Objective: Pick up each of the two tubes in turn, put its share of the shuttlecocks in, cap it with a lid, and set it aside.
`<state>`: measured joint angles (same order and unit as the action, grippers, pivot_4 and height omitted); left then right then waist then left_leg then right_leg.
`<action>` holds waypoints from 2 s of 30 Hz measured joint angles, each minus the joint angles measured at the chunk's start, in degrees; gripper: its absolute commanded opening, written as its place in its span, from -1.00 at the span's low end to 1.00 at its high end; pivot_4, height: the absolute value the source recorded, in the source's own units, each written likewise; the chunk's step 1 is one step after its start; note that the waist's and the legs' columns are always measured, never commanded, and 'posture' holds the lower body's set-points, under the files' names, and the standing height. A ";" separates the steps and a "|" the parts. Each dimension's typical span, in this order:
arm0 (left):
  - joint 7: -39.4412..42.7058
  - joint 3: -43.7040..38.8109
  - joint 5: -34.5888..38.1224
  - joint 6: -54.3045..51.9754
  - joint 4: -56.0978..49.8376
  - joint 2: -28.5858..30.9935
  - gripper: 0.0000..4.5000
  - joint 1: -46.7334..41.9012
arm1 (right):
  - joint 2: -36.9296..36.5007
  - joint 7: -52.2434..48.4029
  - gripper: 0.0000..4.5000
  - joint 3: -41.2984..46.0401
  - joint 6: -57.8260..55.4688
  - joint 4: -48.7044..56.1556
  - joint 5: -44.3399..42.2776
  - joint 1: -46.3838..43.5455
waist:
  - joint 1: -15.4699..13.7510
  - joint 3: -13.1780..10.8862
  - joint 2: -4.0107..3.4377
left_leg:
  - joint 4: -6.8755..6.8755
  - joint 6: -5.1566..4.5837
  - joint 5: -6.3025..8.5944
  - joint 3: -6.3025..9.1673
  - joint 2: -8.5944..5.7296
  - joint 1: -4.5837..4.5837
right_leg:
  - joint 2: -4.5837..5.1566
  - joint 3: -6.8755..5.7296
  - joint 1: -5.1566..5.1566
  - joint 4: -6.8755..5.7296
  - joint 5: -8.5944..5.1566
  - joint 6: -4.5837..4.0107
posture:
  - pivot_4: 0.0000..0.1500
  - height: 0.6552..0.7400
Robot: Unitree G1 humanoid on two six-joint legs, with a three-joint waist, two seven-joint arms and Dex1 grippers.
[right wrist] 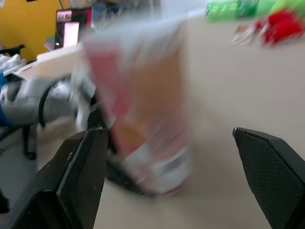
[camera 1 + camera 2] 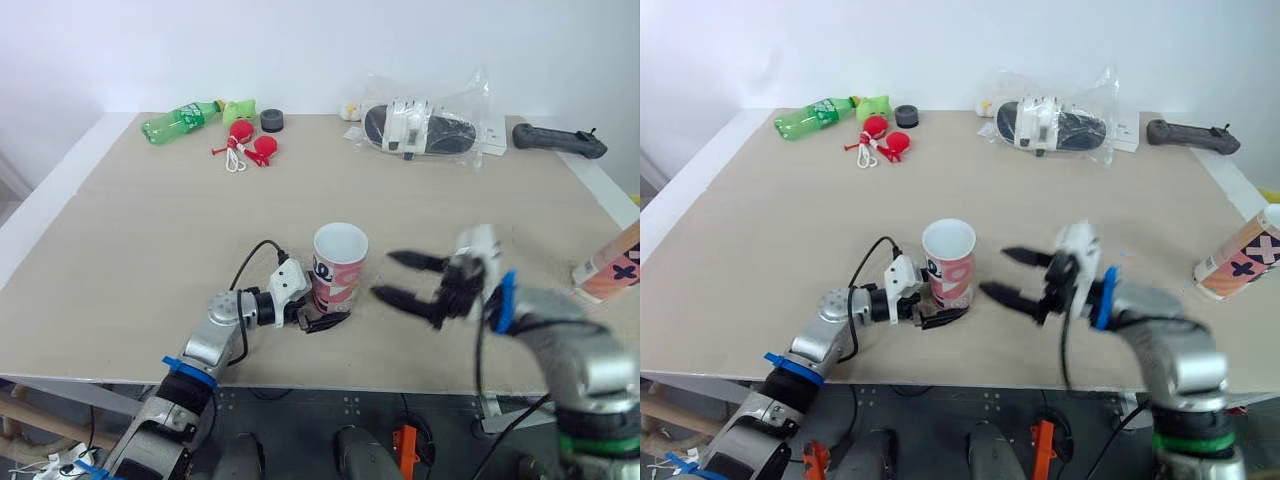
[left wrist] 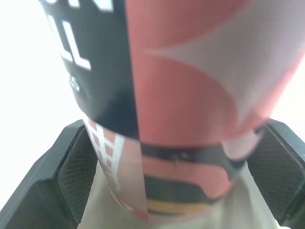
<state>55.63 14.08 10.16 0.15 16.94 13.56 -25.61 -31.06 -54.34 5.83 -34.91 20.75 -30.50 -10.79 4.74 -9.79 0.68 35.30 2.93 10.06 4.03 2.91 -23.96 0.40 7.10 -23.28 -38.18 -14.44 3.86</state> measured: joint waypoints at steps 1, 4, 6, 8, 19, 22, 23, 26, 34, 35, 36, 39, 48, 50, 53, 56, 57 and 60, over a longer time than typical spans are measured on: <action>0.30 -0.06 0.11 -0.05 -0.29 0.59 0.98 0.22 | 1.10 0.95 1.00 -1.95 1.85 0.01 1.46 1.08 | 0.07 0.00 0.00 | 0.01 0.01 0.00 -0.01 0.00 0.00 | 0.00 0.01 0.00 0.00 0.03 0.01 | 1.00 1.00; 1.17 -0.83 0.56 -0.26 -1.17 2.02 0.98 1.17 | 2.58 2.64 1.00 -4.23 5.65 -0.02 3.74 1.33 | 0.08 -0.01 0.04 | 0.07 0.04 -0.02 -0.01 0.00 0.01 | 0.00 0.02 0.04 0.01 -0.02 -0.21 | 1.00 1.00; 1.37 -1.33 1.09 -0.51 -1.91 3.29 0.98 1.89 | 3.56 3.80 1.00 -5.84 8.06 -0.73 5.17 1.33 | 0.08 -0.02 0.06 | 0.07 0.04 -0.02 -0.01 0.00 0.06 | 0.00 0.03 0.05 0.01 -0.03 -0.28 | 1.00 1.00; 1.53 -1.69 1.29 -0.52 -2.44 3.94 0.98 2.45 | 4.46 4.63 1.00 -7.01 9.54 -2.08 6.33 1.30 | 0.08 -0.01 0.06 | 0.07 0.04 -0.02 -0.01 0.00 0.09 | 0.00 0.03 0.06 0.01 -0.03 -0.30 | 1.00 1.00; 2.40 -3.74 2.50 -1.75 -6.57 8.28 0.98 6.04 | 9.22 8.46 1.00 -11.48 18.83 -11.68 12.93 -1.02 | 0.15 -0.01 0.06 | -0.02 0.04 -0.02 -0.01 0.03 0.13 | -0.01 0.02 0.06 0.00 -0.09 -0.35 | 1.00 1.00; 2.47 -3.85 2.81 -1.90 -7.35 9.52 0.98 6.71 | 10.66 9.09 1.00 -12.68 21.63 -13.58 14.44 -1.34 | 0.15 -0.01 0.06 | -0.03 0.04 -0.02 -0.01 0.04 0.14 | -0.02 0.02 0.06 0.00 -0.10 -0.37 | 1.00 1.00; 2.50 -3.90 2.83 -1.90 -7.42 9.85 0.98 6.79 | 11.09 9.36 1.00 -12.87 22.40 -14.13 14.90 -1.37 | 0.15 -0.01 0.06 | -0.03 0.04 -0.02 -0.02 0.04 0.14 | -0.02 0.02 0.07 0.00 -0.10 -0.37 | 1.00 1.00; 2.52 -4.17 3.10 -1.97 -7.67 10.37 0.98 7.15 | 12.33 9.70 1.00 -13.46 24.98 -16.35 16.11 -1.59 | 0.15 -0.01 0.06 | -0.03 0.04 -0.02 -0.02 0.04 0.15 | -0.02 0.02 0.07 0.00 -0.10 -0.37 | 1.00 1.00; 2.40 -4.92 3.56 -3.14 -8.60 11.61 0.98 7.86 | 15.93 10.79 1.00 -15.43 29.70 -22.26 18.43 -4.42 | 0.29 -0.02 0.06 | -0.04 0.04 -0.02 -0.03 0.06 0.17 | -0.04 0.02 0.07 0.00 -0.09 -0.40 | 1.00 1.00; 2.40 -4.99 3.72 -3.20 -8.79 11.78 0.98 8.05 | 16.30 10.86 1.00 -15.56 30.25 -23.41 18.58 -5.27 | 0.30 -0.02 0.06 | -0.04 0.04 -0.02 -0.03 0.06 0.17 | -0.04 0.02 0.06 0.00 -0.09 -0.40 | 1.00 1.00; 2.40 -5.00 3.81 -3.28 -8.93 11.82 0.98 8.14 | 16.51 10.93 1.00 -15.62 30.45 -23.88 18.66 -5.59 | 0.31 -0.02 0.06 | -0.05 0.04 -0.02 -0.03 0.06 0.16 | -0.04 0.02 0.06 0.00 -0.09 -0.40 | 1.00 1.00; 2.36 -5.30 4.07 -3.83 -9.80 12.20 0.98 8.84 | 17.85 11.14 1.00 -15.87 31.37 -26.49 19.09 -7.06 | 0.34 -0.02 0.06 | -0.09 0.04 -0.02 -0.03 0.07 0.17 | -0.04 0.03 0.05 0.00 -0.09 -0.39 | 1.00 1.00; 2.13 -5.97 4.74 -4.37 -11.34 12.37 1.00 10.29 | 19.32 11.29 0.77 -16.79 32.77 -29.04 19.59 -8.65 | 0.33 -0.02 0.06 | -0.27 0.04 -0.02 -0.03 0.07 0.20 | -0.04 0.01 0.04 0.00 -0.11 -0.29 | 1.00 1.00; 2.11 -6.10 5.09 -4.33 -11.33 12.26 1.00 10.34 | 19.27 11.27 0.52 -16.67 32.84 -28.89 19.46 -8.63 | 0.33 -0.02 0.06 | -0.31 0.04 -0.02 -0.02 0.07 0.22 | -0.04 0.01 0.04 0.00 -0.11 -0.29 | 1.00 1.00; 1.79 -6.33 6.03 -4.77 -11.30 11.57 1.00 10.30 | 18.79 11.92 0.37 -16.30 32.44 -27.30 19.14 -7.64 | 0.16 -0.02 0.07 | -0.33 0.04 -0.02 -0.02 0.07 0.19 | -0.03 0.00 0.04 0.01 -0.12 -0.25 | 1.00 1.00; 1.37 -6.47 6.59 -5.63 -11.31 11.13 1.00 9.99 | 18.21 13.08 0.34 -14.72 31.24 -25.59 18.49 -6.83 | -0.11 -0.04 0.07 | -0.33 0.04 -0.02 -0.02 0.06 0.17 | -0.03 0.00 0.01 0.02 -0.12 -0.25 | 1.00 1.00; 1.17 -6.48 6.68 -5.83 -11.32 10.78 1.00 9.78 | 18.16 13.95 0.34 -13.87 30.83 -24.39 18.25 -6.19 | -0.21 -0.04 0.08 | -0.33 0.04 -0.02 -0.02 0.06 0.14 | -0.03 0.00 -0.03 0.01 -0.12 -0.25 | 1.00 1.00; -0.28 -6.55 7.90 -8.79 -12.46 9.12 1.00 7.63 | 18.44 21.41 0.34 -7.90 29.34 -21.39 17.44 -5.76 | -0.57 -0.13 0.20 | -0.31 0.08 -0.04 0.00 0.05 -0.02 | -0.02 -0.03 -0.10 0.02 -0.09 -0.19 | 1.00 1.00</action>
<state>55.34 7.53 18.06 -8.64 4.47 22.68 -17.98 -12.62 -32.93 -2.08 -5.57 -0.65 -13.06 -16.55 4.18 -9.92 0.88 34.99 3.01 10.01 4.03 2.96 -23.98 0.38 7.07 -23.39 -38.16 -14.53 3.67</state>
